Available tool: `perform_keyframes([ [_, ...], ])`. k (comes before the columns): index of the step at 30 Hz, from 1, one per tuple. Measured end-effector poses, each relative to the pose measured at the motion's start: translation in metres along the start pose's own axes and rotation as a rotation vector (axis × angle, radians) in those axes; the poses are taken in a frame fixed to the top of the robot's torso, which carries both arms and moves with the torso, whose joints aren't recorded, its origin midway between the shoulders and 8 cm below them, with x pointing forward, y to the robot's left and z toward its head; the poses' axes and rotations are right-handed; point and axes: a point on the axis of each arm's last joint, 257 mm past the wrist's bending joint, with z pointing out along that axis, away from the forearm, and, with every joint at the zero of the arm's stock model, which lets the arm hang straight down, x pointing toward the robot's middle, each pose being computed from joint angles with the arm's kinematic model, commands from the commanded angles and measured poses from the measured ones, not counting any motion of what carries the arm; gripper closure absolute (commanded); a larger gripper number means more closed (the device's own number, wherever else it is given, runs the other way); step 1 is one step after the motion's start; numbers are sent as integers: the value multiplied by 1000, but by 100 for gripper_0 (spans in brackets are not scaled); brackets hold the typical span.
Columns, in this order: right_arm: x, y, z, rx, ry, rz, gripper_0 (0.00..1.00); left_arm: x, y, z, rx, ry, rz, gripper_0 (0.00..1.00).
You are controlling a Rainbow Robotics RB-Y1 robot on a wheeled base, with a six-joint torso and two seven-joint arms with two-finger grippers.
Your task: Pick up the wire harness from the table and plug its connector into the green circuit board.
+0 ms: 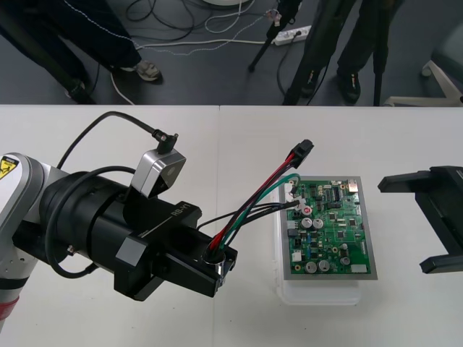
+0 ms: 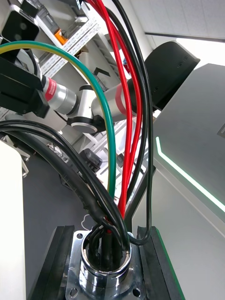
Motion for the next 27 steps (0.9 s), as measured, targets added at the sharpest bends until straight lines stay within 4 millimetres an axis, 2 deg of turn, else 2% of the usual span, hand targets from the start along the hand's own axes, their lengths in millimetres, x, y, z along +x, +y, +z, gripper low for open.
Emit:
perform_keyframes([
  [8, -16, -22, 3, 60, -33, -20, 0, -3, -4, 0, 15, -10, -1, 100],
  [14, -23, -40, 12, 84, -47, 0, 0, -4, -6, 0, 23, -16, -1, 100],
  [19, -32, -44, 22, 51, -48, 137, 0, -5, -7, 0, 26, -18, -2, 100],
  [27, -38, -43, 41, -19, -37, 160, 0, -6, -9, 0, 35, -23, -13, 100],
])
